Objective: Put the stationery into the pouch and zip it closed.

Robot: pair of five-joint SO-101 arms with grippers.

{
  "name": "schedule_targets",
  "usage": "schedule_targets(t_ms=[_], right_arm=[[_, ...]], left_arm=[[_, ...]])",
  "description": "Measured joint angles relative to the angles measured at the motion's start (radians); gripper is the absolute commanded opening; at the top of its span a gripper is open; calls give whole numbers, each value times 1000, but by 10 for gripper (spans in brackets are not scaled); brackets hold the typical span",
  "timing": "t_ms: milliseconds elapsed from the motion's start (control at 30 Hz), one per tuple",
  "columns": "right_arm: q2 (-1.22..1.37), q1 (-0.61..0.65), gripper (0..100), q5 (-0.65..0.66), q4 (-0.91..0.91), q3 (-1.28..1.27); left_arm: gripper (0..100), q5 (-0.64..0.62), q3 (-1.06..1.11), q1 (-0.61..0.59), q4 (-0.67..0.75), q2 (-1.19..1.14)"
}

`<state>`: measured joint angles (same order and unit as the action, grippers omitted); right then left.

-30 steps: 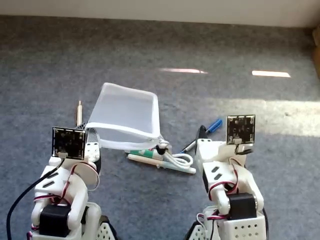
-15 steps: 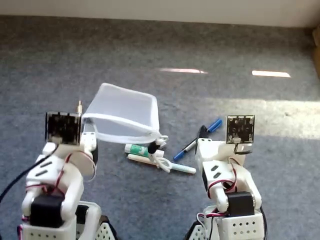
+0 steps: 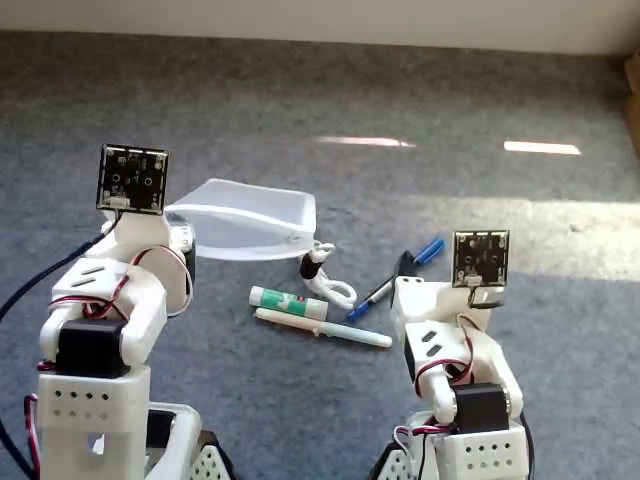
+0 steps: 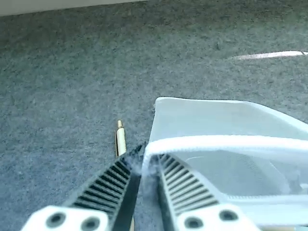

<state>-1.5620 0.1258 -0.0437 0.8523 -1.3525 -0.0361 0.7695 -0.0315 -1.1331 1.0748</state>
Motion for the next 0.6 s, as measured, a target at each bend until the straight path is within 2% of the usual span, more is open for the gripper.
schedule_targets(t_ms=[100, 433, 600], right_arm=[[0, 0, 274, 0, 0, 0], [8, 0, 274, 0, 0, 0], [172, 0, 274, 0, -6, 6]], left_arm=[[7, -21, 8, 0, 12, -6], [7, -32, 226, 6, 169, -23], [7, -32, 226, 3, 172, -23]])
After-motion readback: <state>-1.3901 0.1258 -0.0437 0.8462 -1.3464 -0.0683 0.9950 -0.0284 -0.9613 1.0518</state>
